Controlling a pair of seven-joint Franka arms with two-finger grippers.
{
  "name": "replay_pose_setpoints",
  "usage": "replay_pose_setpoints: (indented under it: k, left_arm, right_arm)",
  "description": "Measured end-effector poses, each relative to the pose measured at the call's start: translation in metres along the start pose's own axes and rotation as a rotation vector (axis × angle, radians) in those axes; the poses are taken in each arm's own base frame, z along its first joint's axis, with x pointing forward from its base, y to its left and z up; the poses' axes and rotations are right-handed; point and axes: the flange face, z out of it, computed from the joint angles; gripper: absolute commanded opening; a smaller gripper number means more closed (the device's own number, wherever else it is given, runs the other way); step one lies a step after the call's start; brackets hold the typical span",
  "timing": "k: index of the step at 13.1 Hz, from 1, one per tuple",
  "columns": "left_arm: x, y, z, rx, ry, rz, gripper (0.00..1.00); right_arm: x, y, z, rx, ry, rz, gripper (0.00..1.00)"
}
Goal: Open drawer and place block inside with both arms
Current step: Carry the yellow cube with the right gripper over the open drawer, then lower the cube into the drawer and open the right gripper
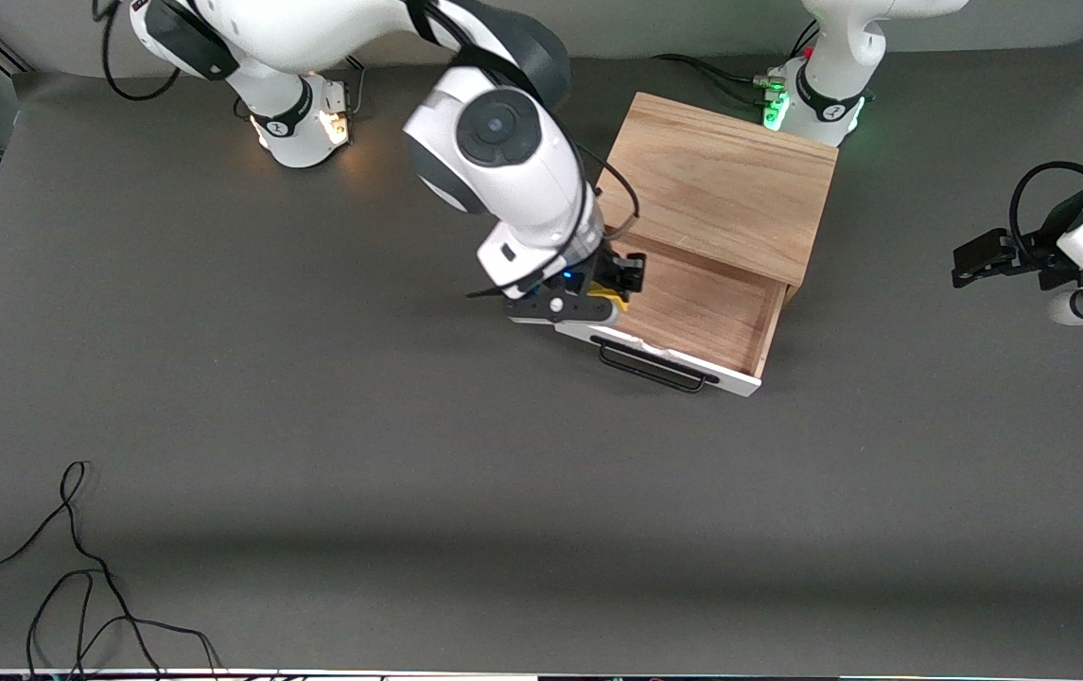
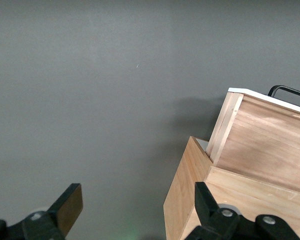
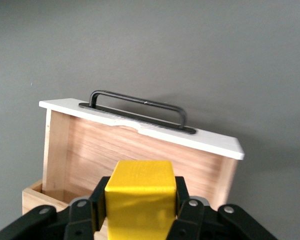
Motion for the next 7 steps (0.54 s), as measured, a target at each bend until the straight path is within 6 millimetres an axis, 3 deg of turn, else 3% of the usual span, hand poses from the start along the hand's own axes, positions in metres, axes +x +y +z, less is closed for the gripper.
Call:
replay_pose_setpoints:
  k: [3,7]
  left_arm:
    - [0.000,0.000,0.000,0.000,-0.001,0.000,1.00]
    - [0.000,0.000,0.001,0.000,-0.001,0.001,1.00]
  right_arm:
    - [-0.022,-0.012,0.055,-0.029,-0.007,-0.017,0.30]
    - [-0.040,-0.009,0.126,-0.111,-0.007,0.025,0.31]
